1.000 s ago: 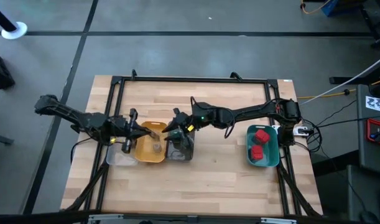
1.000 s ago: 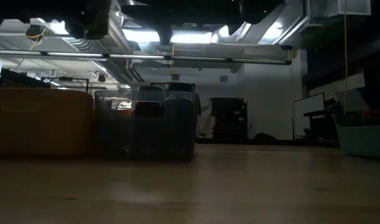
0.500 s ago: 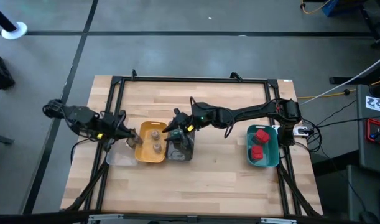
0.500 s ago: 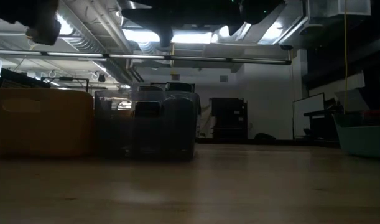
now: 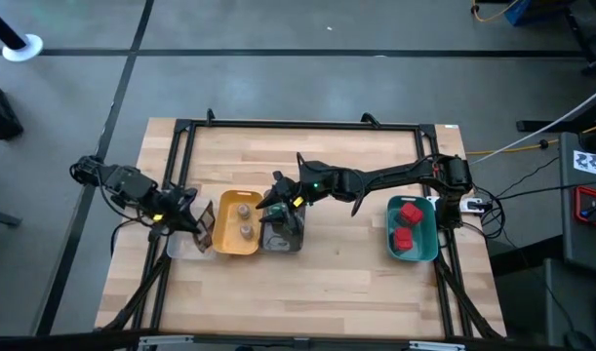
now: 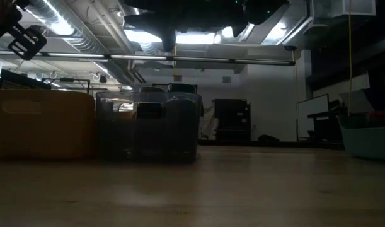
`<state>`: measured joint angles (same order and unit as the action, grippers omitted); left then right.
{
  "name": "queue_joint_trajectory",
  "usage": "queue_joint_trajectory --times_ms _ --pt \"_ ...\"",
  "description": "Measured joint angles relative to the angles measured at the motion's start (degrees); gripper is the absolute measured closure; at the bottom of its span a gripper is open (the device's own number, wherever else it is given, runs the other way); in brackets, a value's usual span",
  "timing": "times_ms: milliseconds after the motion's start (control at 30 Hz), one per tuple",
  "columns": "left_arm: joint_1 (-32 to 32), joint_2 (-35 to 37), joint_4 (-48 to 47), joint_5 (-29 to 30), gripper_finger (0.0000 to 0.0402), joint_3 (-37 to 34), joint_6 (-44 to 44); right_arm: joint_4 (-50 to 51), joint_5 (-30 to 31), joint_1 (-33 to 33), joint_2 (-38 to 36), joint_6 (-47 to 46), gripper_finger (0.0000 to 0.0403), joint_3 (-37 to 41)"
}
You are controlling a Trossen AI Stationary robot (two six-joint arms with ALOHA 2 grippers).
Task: Sort spices by type
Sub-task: Put the orange spice bag into the transparent bin
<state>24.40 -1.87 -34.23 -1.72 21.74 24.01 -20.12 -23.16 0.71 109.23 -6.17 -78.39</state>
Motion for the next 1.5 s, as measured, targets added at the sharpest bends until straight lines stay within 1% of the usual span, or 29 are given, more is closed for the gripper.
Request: queue_joint_trajectory --times_ms 100,200,333,700,800,967,1033,1100,1167,1200,1267,1367,1500 --pt "0.0 0.0 -1.17 0.0 0.04 0.0 1.67 0.02 0.0 0.0 0.0 0.01 0.0212 0.0" --pt "0.0 -0.01 -4.5 -0.02 0.04 0.0 5.1 0.24 0.0 0.0 0.0 0.0 0.0212 0.0" --pt "0.0 -0.02 -5.98 0.51 0.04 -1.52 7.34 0.3 0.0 0.0 0.0 0.02 0.0212 0.0" --pt "0.0 -0.98 -4.87 3.71 0.04 -4.44 10.66 0.65 0.22 -0.41 0.0 0.0 0.0212 0.0" --pt "0.0 -0.99 -4.14 3.85 0.04 -4.59 10.58 0.2 3.45 -1.85 0.0 -0.03 0.0212 0.0" --pt "0.0 -0.98 -3.88 3.87 0.04 -4.59 10.56 -2.17 13.78 -5.14 0.0 -0.71 0.0212 0.0" --pt "0.0 -0.98 -3.84 3.87 0.04 -4.59 10.56 -4.25 19.62 -6.17 0.0 -4.78 0.0212 0.02" --pt "0.0 -0.98 -3.84 3.87 0.04 -4.59 10.55 -6.3 24.68 -6.54 0.0 -11.69 0.0212 0.0" --pt "0.0 -0.98 -3.84 3.87 0.04 -4.59 10.55 -6.16 25.85 -6.27 0.0 -18.26 0.0212 -0.61" --pt "0.0 -0.98 -3.84 3.87 0.04 -4.59 10.54 -5.67 25.37 -6.25 0.07 -20.32 0.0212 -1.26" --pt "0.0 -0.98 -3.84 3.87 0.04 -4.59 10.54 -4.4 24.11 -6.2 1.08 -21.33 0.0212 -3.92" --pt "0.0 -0.98 -3.78 3.89 0.04 -4.61 10.52 1.08 22.51 -6.86 3.74 -21.45 0.0212 -9.72" --pt "0.0 -0.98 -3.74 3.98 0.04 -4.61 10.52 15.27 22.03 -6.88 8.93 -22.61 0.0212 -20.61"
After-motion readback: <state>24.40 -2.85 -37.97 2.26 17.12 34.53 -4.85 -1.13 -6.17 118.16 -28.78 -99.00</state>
